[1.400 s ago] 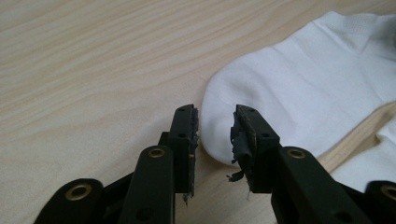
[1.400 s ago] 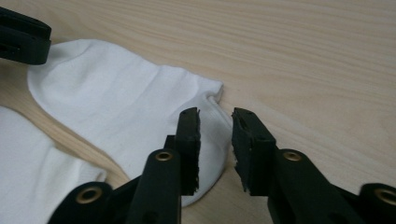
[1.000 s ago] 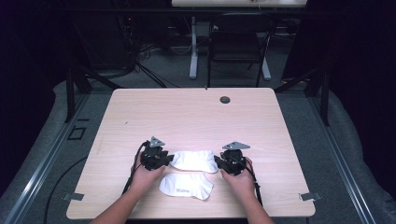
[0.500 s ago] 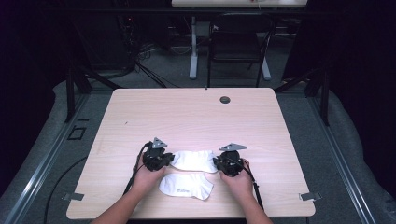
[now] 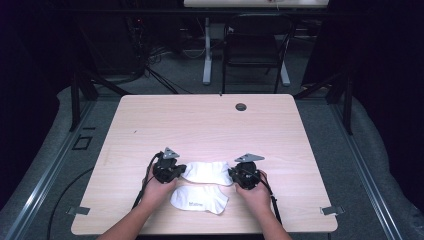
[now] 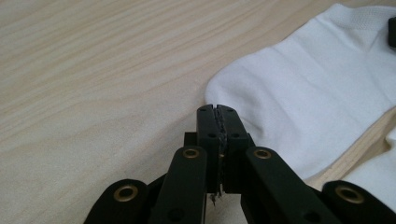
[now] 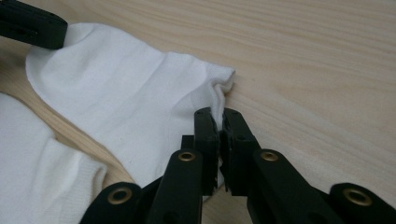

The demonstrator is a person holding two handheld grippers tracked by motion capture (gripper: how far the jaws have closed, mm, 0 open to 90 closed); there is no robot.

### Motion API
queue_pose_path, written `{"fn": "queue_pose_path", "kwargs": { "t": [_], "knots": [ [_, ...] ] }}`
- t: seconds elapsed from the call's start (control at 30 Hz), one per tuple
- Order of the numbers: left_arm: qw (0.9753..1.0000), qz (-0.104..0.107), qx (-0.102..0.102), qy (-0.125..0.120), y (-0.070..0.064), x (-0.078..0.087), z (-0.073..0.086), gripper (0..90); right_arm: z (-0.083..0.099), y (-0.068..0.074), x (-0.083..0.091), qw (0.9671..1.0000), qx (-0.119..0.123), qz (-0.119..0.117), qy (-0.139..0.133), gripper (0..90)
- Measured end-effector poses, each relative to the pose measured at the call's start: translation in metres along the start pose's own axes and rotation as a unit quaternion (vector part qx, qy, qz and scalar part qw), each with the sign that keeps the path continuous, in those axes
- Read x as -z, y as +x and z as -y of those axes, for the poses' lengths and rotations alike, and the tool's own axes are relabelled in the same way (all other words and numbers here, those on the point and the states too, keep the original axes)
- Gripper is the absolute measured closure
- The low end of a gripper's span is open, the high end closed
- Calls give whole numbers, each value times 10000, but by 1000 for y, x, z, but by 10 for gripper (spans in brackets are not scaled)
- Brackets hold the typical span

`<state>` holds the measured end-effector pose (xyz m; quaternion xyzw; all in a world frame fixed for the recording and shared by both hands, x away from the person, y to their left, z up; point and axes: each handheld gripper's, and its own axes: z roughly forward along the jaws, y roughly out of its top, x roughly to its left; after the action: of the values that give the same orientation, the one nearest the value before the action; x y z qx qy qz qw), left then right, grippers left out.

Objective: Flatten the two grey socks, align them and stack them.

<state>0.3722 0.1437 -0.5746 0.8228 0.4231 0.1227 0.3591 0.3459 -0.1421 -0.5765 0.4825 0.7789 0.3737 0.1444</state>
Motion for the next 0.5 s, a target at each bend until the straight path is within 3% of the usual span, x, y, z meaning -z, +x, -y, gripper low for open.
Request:
{"fn": "queue_pose_path", "kwargs": {
  "t": [0.5],
  "knots": [
    [9997,19,-30,-222,1,20,-8,893,-9,10,13,9997,137,-99,-188,859]
  ]
}}
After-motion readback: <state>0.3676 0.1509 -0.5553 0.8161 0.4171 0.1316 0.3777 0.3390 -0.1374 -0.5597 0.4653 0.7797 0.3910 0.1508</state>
